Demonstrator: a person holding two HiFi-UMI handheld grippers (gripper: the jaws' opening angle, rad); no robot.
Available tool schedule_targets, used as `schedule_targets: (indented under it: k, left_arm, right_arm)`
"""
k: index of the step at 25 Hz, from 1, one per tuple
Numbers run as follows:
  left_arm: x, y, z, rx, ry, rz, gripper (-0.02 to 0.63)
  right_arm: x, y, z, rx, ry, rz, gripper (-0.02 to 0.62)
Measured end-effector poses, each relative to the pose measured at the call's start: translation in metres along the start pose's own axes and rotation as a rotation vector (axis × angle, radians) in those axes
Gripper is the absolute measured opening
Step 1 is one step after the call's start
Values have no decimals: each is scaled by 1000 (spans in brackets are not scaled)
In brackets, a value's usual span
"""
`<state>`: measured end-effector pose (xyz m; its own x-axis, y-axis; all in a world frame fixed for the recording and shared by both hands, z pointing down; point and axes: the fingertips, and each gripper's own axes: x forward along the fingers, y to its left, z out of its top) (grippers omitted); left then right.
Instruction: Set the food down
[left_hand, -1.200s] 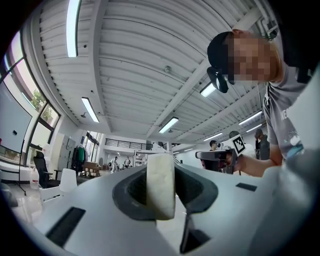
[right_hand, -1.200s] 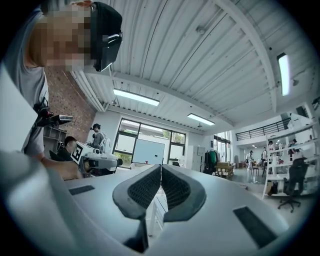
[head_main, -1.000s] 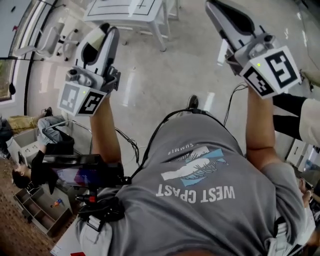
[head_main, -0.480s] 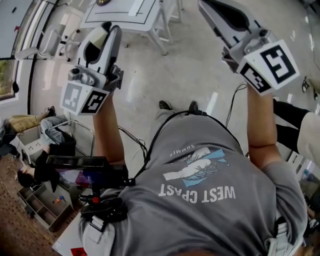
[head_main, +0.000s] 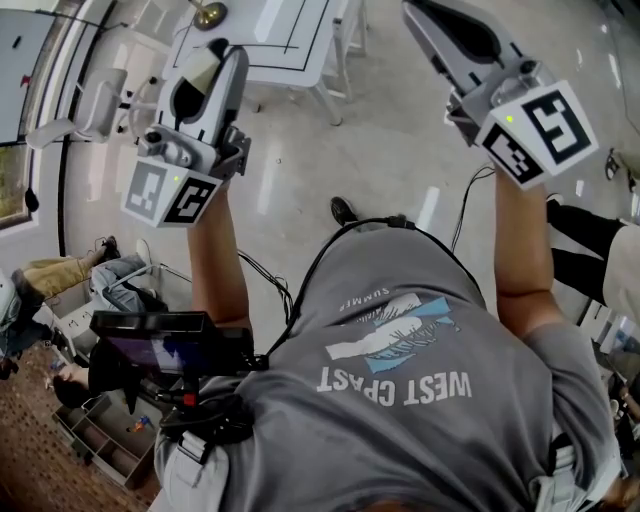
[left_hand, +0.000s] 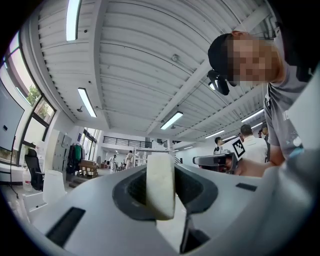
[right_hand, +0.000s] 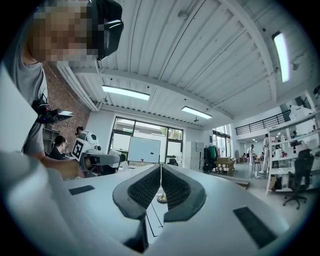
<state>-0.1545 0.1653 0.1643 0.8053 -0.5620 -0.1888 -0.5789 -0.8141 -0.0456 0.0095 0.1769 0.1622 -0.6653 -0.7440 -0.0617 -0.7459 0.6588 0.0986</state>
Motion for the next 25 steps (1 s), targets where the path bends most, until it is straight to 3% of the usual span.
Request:
schedule_targets:
  k: [6,14,20,25]
  left_arm:
    - [7,65,-19,7,-9,-41,101]
    - [8,110,-8,-11,-35,-51,100]
    - [50,157,-30,-15,-12,-16,101]
    - [115,212,-75,-8,20,26,100]
  right_arm:
    - [60,-12,-19,-8,-7,-41,8]
    - [102,-15,-5,-26,16,-54,9]
    - [147,-66,-25,-7,21,-19,8]
    - [197,-142,-69,25,25,25,8]
